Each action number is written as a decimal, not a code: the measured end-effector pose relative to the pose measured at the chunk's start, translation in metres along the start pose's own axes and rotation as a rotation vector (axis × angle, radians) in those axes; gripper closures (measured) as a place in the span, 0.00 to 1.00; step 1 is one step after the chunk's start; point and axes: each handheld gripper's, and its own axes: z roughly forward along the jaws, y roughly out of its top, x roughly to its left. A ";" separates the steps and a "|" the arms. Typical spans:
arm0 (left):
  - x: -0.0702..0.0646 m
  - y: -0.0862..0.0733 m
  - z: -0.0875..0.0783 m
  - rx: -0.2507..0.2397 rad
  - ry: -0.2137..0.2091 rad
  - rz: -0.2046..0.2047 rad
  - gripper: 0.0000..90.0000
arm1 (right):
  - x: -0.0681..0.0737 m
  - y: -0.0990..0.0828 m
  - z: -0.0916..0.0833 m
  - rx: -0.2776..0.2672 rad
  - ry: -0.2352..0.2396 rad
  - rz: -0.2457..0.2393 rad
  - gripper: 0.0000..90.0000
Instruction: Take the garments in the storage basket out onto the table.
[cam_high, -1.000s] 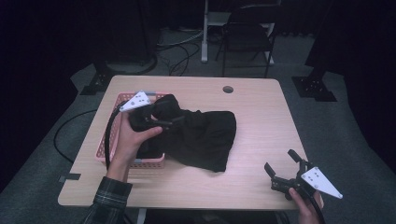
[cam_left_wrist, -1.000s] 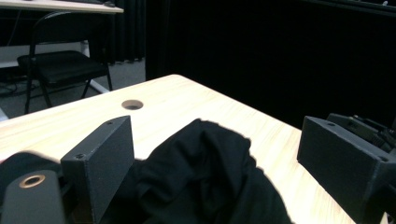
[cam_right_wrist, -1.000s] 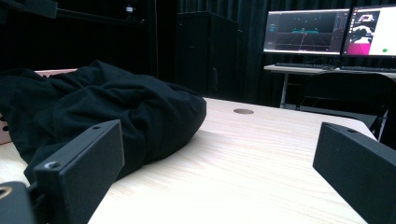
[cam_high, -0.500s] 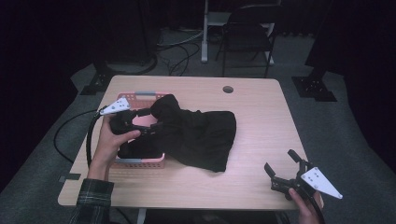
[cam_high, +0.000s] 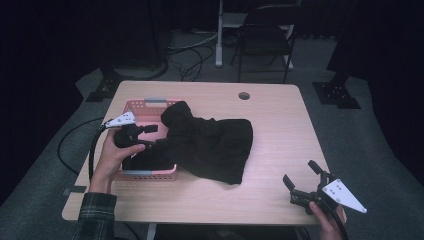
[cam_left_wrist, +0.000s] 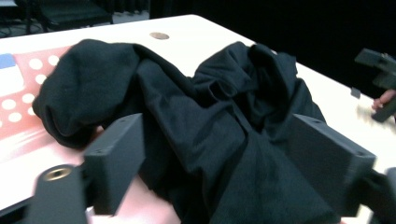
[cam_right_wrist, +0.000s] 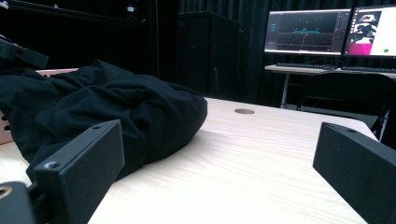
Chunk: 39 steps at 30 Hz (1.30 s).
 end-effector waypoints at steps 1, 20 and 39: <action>0.000 -0.001 0.000 0.006 -0.005 0.008 0.25 | 0.000 0.000 0.000 0.001 0.001 0.000 0.02; 0.005 -0.008 0.002 0.039 -0.068 0.013 0.98 | 0.000 0.000 0.000 0.000 -0.001 0.002 0.02; -0.011 0.017 -0.009 -0.115 -0.079 0.043 1.00 | 0.000 0.000 0.000 0.000 -0.002 0.003 0.02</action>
